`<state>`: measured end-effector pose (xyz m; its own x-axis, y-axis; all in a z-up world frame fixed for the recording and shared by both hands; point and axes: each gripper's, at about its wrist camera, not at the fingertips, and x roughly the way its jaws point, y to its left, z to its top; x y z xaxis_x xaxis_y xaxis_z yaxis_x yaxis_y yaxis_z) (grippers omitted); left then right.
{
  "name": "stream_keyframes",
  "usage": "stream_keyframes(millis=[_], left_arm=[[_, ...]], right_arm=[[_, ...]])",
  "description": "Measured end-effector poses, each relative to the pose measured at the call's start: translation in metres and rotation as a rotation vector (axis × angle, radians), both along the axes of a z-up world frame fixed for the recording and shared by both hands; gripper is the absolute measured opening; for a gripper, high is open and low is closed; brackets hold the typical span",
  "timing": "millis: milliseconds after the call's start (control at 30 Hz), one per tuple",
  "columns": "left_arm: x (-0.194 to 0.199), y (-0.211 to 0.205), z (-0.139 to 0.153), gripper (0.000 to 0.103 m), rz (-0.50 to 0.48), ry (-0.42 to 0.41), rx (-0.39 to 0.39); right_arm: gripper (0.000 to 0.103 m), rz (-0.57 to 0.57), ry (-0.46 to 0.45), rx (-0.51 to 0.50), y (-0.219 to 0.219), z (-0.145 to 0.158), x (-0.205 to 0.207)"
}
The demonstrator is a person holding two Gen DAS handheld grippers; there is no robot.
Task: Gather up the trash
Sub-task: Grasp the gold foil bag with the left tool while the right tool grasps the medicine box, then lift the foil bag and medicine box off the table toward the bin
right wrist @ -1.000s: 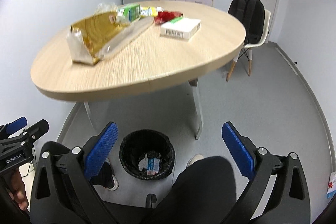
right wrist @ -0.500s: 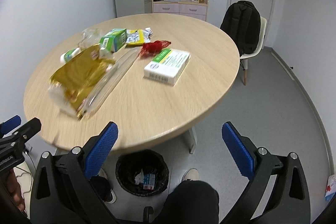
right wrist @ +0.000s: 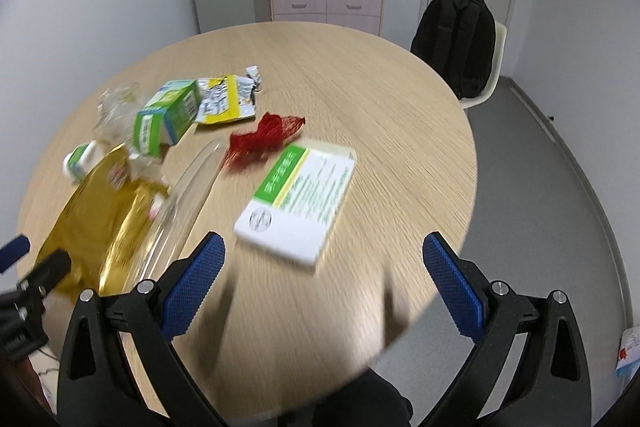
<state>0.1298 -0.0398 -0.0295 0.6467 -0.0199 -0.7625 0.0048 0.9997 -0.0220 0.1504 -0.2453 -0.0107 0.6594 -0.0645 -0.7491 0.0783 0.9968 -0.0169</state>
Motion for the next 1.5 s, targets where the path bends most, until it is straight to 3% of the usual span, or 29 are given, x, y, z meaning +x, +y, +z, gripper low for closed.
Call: stream_keyframes(millis=[133,267,467,533,600,900,1500], left_arm=[[0.018,-0.003,-0.007,0.084,-0.011,0.034,0.017],[0.029,-0.004,-0.016,0.063,-0.018,0.07,0.027],[0.032,-0.003,-0.026,0.03,-0.027,0.105,0.015],[0.031,-0.003,-0.027,0.016,-0.035,0.11,0.008],[0.031,-0.002,-0.027,0.006,-0.041,0.114,-0.003],[0.025,-0.002,-0.022,0.0,-0.047,0.104,-0.024],[0.003,0.005,0.0,0.0,-0.025,0.062,-0.02]], right_arm=[[0.095,-0.015,0.037,0.003,0.0,-0.009,0.029],[0.092,-0.035,0.072,0.022,0.001,-0.018,0.049],[0.078,-0.037,0.115,0.023,0.007,-0.031,0.057],[0.066,-0.041,0.129,0.025,0.008,-0.034,0.058],[0.064,-0.041,0.13,0.029,0.009,-0.035,0.057],[0.062,-0.039,0.119,0.03,0.008,-0.033,0.053],[0.062,-0.026,0.065,0.027,0.006,-0.008,0.016]])
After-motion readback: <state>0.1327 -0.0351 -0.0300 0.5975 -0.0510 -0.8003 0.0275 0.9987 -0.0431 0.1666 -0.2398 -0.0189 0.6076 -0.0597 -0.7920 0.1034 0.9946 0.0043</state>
